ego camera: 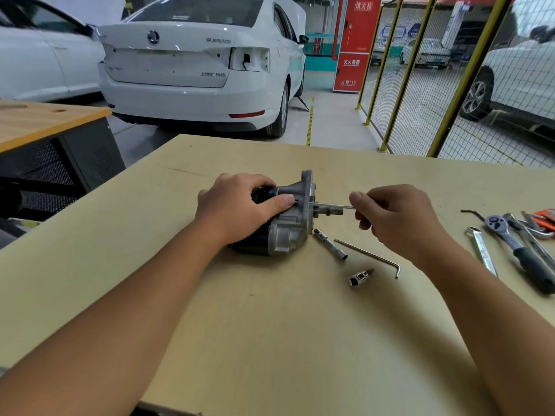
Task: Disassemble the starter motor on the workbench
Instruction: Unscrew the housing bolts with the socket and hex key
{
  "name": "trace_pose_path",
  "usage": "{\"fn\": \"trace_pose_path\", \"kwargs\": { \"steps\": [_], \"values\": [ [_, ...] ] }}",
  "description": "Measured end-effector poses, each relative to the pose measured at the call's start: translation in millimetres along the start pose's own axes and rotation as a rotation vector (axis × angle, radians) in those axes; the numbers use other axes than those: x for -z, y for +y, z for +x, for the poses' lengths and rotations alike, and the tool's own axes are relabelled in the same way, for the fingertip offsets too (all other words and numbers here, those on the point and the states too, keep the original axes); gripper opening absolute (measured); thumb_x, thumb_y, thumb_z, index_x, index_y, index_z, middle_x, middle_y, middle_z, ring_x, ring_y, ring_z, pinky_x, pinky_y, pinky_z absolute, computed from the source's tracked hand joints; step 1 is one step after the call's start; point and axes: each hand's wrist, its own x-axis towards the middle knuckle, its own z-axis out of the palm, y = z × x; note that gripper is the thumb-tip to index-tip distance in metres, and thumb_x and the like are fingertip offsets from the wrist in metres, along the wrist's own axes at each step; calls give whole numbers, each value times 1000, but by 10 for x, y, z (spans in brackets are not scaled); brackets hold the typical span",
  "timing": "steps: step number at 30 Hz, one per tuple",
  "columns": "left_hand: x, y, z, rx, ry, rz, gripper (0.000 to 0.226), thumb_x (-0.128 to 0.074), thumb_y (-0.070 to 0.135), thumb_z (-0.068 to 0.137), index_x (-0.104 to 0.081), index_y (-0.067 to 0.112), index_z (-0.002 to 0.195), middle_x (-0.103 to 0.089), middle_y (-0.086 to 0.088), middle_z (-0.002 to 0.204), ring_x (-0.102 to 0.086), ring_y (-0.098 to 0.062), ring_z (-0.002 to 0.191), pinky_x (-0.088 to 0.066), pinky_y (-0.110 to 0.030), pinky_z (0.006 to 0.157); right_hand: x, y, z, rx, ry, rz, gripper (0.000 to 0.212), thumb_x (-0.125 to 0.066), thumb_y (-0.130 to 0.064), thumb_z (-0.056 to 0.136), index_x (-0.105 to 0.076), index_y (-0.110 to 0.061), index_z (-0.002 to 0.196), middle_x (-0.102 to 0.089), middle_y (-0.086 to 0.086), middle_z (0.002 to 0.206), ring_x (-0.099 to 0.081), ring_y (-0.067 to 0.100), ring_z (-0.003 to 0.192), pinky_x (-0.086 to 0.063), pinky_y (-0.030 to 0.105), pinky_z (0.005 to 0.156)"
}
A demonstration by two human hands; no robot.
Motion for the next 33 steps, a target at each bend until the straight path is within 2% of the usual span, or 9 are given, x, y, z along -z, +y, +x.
{"fn": "trace_pose_path", "kwargs": {
  "steps": [6,11,13,15,17,21,24,26,33],
  "values": [
    [-39,26,58,-17,6,-18,66,-44,92,68,-69,48,110,-68,21,108,-55,-17,115,-46,-49,99,29,32,35,35,82,2,34,-71,-41,89,-70,-18,64,-57,-3,50,-43,9,46,-37,27,55],
    [-55,41,91,-12,5,-32,66,-47,92,67,-70,48,110,-69,20,110,-56,-16,115,-47,-48,100,79,3,24,161,125,28,14,-80,-26,83,-77,-14,76,-69,-2,91,-60,9,71,-48,29,66],
    [-57,30,103,-10,6,-35,66,-48,93,66,-70,49,110,-69,20,110,-56,-15,116,-47,-48,100,92,-5,23,197,148,-17,12,-82,-27,81,-78,-17,76,-67,-5,93,-57,1,67,-44,17,62],
    [-64,21,110,-4,11,-40,67,-48,94,65,-70,50,110,-69,20,109,-55,-15,116,-47,-47,100,89,-3,21,166,153,7,14,-84,-29,78,-76,-18,76,-70,-4,85,-63,3,63,-52,24,63],
    [-72,25,117,-3,15,-41,66,-49,94,66,-70,50,110,-69,20,109,-55,-15,116,-46,-46,100,99,-11,7,36,128,152,21,-88,-29,74,-73,-18,82,-72,2,72,-71,15,58,-60,33,61],
    [-81,33,137,-9,9,-48,69,-49,94,65,-70,49,113,-69,21,112,-54,-13,117,-46,-44,101,46,-11,-17,-195,151,540,40,-91,-14,70,-66,-9,101,-74,17,77,-76,31,67,-63,38,66],
    [-105,41,166,-8,16,-44,73,-45,97,62,-70,50,112,-69,21,111,-54,-13,117,-46,-45,101,-57,-74,-30,-230,247,728,31,-76,-5,87,-63,0,115,-73,24,86,-76,32,70,-62,38,64],
    [-133,45,173,1,28,-46,73,-43,97,61,-70,50,110,-69,22,108,-55,-13,115,-47,-46,100,-96,-99,-33,-254,263,819,28,-66,-6,94,-59,-6,121,-75,18,85,-75,32,68,-60,35,59],
    [-172,31,203,3,55,-52,73,-41,98,60,-69,51,108,-66,24,103,-54,-13,113,-46,-46,99,-58,-96,-8,-440,171,1204,8,-60,2,95,-63,2,102,-75,14,80,-75,20,72,-58,24,58]
  ]
}}
